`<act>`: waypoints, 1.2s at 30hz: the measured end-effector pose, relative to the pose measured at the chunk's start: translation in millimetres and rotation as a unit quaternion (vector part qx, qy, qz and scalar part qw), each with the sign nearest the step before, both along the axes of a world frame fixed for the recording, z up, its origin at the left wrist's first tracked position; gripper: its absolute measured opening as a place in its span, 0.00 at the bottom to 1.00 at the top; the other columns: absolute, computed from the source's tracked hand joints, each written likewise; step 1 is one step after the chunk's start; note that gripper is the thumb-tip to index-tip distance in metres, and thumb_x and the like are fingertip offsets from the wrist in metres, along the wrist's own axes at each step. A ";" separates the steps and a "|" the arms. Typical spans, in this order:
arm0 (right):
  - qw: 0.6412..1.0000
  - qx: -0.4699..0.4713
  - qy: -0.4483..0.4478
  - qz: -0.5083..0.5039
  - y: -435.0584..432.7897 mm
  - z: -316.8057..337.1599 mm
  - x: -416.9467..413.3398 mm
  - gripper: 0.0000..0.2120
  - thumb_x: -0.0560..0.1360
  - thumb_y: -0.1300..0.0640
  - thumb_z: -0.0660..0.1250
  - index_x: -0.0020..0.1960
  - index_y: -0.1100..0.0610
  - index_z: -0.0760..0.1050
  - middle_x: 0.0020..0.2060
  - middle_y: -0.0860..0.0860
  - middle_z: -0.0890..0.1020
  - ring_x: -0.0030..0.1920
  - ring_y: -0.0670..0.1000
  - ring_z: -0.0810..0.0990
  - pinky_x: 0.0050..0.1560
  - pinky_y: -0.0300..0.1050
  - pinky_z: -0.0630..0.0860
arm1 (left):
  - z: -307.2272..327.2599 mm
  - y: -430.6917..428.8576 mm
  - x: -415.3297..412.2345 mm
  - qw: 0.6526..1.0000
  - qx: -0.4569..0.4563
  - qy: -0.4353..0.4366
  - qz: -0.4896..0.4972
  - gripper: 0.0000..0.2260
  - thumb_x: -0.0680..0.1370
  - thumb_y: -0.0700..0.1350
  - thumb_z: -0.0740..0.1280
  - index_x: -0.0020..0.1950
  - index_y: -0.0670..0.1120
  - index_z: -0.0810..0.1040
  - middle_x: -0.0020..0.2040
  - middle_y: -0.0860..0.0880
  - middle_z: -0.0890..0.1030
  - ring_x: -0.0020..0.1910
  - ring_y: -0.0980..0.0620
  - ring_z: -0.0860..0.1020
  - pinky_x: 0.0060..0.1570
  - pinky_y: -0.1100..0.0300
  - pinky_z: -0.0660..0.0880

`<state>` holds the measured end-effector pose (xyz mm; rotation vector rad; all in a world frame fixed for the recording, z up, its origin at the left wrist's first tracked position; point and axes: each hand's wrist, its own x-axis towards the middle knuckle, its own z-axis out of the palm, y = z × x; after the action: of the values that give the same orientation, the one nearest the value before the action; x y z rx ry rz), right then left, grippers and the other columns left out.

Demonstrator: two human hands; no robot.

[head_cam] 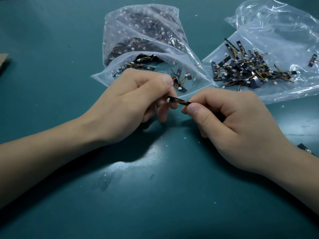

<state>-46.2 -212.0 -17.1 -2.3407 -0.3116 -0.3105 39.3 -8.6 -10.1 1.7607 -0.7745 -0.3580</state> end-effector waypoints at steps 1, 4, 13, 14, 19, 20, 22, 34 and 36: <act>1.000 0.001 0.001 0.000 -0.3 -0.1 -0.2 0.08 0.83 0.50 0.64 0.46 0.47 0.80 0.28 0.47 0.77 0.30 0.51 0.75 0.32 0.41 0.70 | 0.0 -0.7 0.2 1.000 0.011 -0.005 -0.005 0.14 0.82 0.46 0.61 0.41 0.42 0.81 0.30 0.47 0.79 0.27 0.56 0.69 0.29 0.67 0.65; 1.000 0.002 0.001 0.001 -0.9 0.1 -0.5 0.08 0.83 0.50 0.64 0.47 0.46 0.80 0.28 0.48 0.77 0.29 0.52 0.75 0.32 0.46 0.70 | -0.4 -1.8 -3.8 0.998 0.049 -0.037 -0.028 0.09 0.80 0.44 0.65 0.42 0.45 0.81 0.30 0.50 0.79 0.27 0.60 0.70 0.31 0.68 0.66; 0.998 0.053 0.032 0.000 -0.8 1.7 -0.6 0.10 0.81 0.50 0.64 0.45 0.49 0.81 0.28 0.51 0.77 0.29 0.53 0.74 0.32 0.50 0.70 | -0.5 -2.7 -8.1 0.993 0.056 -0.107 0.003 0.06 0.80 0.44 0.68 0.44 0.46 0.80 0.32 0.51 0.80 0.27 0.52 0.75 0.30 0.66 0.70; 0.997 0.062 0.037 0.003 -1.0 2.5 -0.8 0.09 0.81 0.50 0.65 0.45 0.49 0.81 0.28 0.51 0.77 0.28 0.53 0.73 0.31 0.50 0.70 | -0.2 -2.3 -8.0 0.993 0.053 -0.105 0.006 0.06 0.80 0.44 0.68 0.43 0.47 0.80 0.31 0.51 0.80 0.27 0.54 0.74 0.30 0.67 0.69; 0.995 0.085 0.041 0.009 -1.4 3.4 -1.6 0.09 0.80 0.53 0.66 0.43 0.51 0.81 0.28 0.52 0.77 0.28 0.51 0.73 0.29 0.41 0.69 | 1.5 -2.4 -10.4 0.989 0.067 -0.130 0.004 0.07 0.80 0.43 0.68 0.43 0.45 0.79 0.31 0.52 0.79 0.27 0.56 0.73 0.31 0.69 0.67; 0.996 0.084 0.039 0.009 -1.0 3.5 -1.7 0.09 0.80 0.53 0.66 0.43 0.51 0.81 0.29 0.52 0.77 0.28 0.52 0.73 0.29 0.44 0.69 | 2.2 -2.2 -10.8 0.989 0.065 -0.129 0.003 0.07 0.80 0.43 0.68 0.43 0.45 0.79 0.31 0.52 0.79 0.27 0.56 0.73 0.31 0.69 0.67; 0.996 0.079 0.032 0.011 -0.5 3.2 -1.8 0.08 0.80 0.52 0.66 0.45 0.50 0.82 0.28 0.53 0.76 0.28 0.53 0.73 0.30 0.49 0.70 | 4.1 -1.3 -11.0 0.991 0.059 -0.118 -0.005 0.07 0.80 0.42 0.67 0.42 0.45 0.79 0.30 0.54 0.78 0.26 0.58 0.71 0.31 0.71 0.65; 0.990 0.108 0.081 0.038 -3.7 2.7 0.3 0.07 0.80 0.53 0.67 0.47 0.54 0.81 0.29 0.53 0.78 0.27 0.51 0.73 0.28 0.46 0.70 | 4.0 -2.2 -12.9 0.988 0.066 -0.139 0.011 0.06 0.79 0.41 0.65 0.43 0.45 0.79 0.30 0.49 0.78 0.26 0.54 0.71 0.29 0.66 0.66; 0.990 0.106 0.084 0.044 -3.9 2.7 0.1 0.08 0.80 0.53 0.66 0.46 0.54 0.82 0.29 0.50 0.79 0.27 0.47 0.75 0.29 0.38 0.69 | 4.4 -1.0 -13.0 0.986 0.070 -0.148 -0.001 0.06 0.78 0.40 0.66 0.42 0.44 0.79 0.31 0.49 0.77 0.27 0.53 0.72 0.31 0.66 0.66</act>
<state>-46.1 -215.9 -14.5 -2.1199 -0.2826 -0.0968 26.4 -9.6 -5.7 1.9713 -0.9823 -0.1547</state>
